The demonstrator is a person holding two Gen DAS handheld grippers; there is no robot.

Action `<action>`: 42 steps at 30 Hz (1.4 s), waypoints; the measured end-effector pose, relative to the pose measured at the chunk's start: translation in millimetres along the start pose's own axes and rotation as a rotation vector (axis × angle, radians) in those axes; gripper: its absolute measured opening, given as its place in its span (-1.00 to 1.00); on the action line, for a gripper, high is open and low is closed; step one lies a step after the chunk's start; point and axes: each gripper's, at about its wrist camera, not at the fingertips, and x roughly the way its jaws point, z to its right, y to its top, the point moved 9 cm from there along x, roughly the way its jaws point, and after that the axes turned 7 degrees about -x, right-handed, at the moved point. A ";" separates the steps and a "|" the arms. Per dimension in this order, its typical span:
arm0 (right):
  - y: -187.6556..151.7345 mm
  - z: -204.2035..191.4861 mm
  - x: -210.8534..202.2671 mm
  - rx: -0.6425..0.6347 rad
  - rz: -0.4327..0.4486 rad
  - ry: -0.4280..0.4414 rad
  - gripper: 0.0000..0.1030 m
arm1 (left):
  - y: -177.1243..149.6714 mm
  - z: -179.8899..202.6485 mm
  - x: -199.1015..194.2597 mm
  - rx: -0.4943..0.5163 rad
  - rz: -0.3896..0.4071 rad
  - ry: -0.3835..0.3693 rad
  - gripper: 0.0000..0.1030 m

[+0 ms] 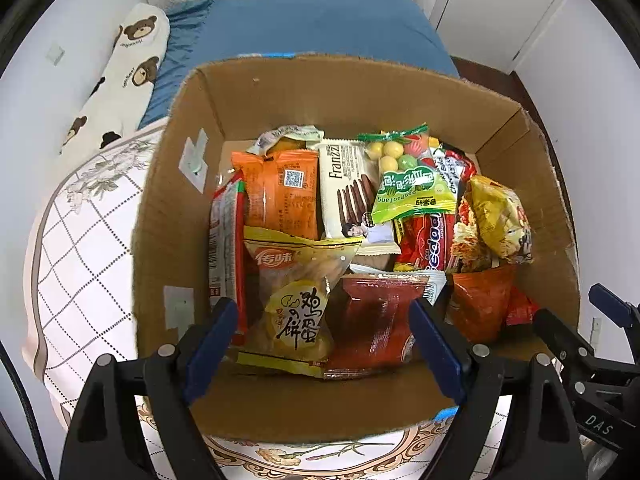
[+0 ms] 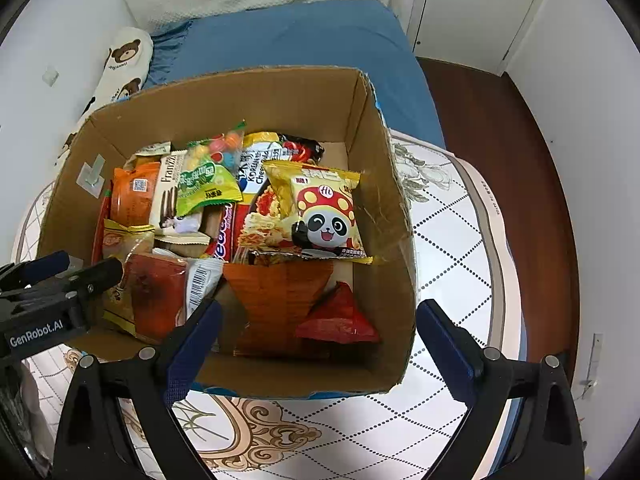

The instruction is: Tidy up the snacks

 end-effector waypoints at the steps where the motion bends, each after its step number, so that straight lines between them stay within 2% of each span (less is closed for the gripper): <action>1: -0.1 -0.8 -3.3 -0.003 0.008 -0.002 0.93 | -1.6 -1.5 -4.5 -0.001 0.011 -0.001 0.69; 9: -7.1 -4.3 -37.4 -0.007 0.090 0.000 0.93 | -15.3 -10.4 -45.6 -0.014 0.133 -0.005 0.69; 15: -24.3 -8.0 -80.7 -0.006 0.181 0.009 0.93 | -38.8 -13.2 -90.2 -0.013 0.229 -0.015 0.69; 19: -43.0 -12.4 -116.6 -0.010 0.243 0.019 0.94 | -60.5 -16.1 -120.5 -0.019 0.294 -0.014 0.69; 24: -69.9 -20.1 -160.4 -0.019 0.311 0.026 0.95 | -89.1 -22.5 -152.7 -0.036 0.337 -0.032 0.69; 28: -95.2 -26.1 -199.6 -0.030 0.363 0.029 0.95 | -111.5 -31.2 -184.8 -0.046 0.404 -0.006 0.69; 36: -132.8 -38.3 -266.0 -0.034 0.460 0.029 0.98 | -142.9 -42.2 -241.4 -0.062 0.485 -0.022 0.69; 42: -153.0 -46.7 -302.3 -0.040 0.506 0.029 0.98 | -161.7 -44.1 -263.6 -0.053 0.501 -0.030 0.70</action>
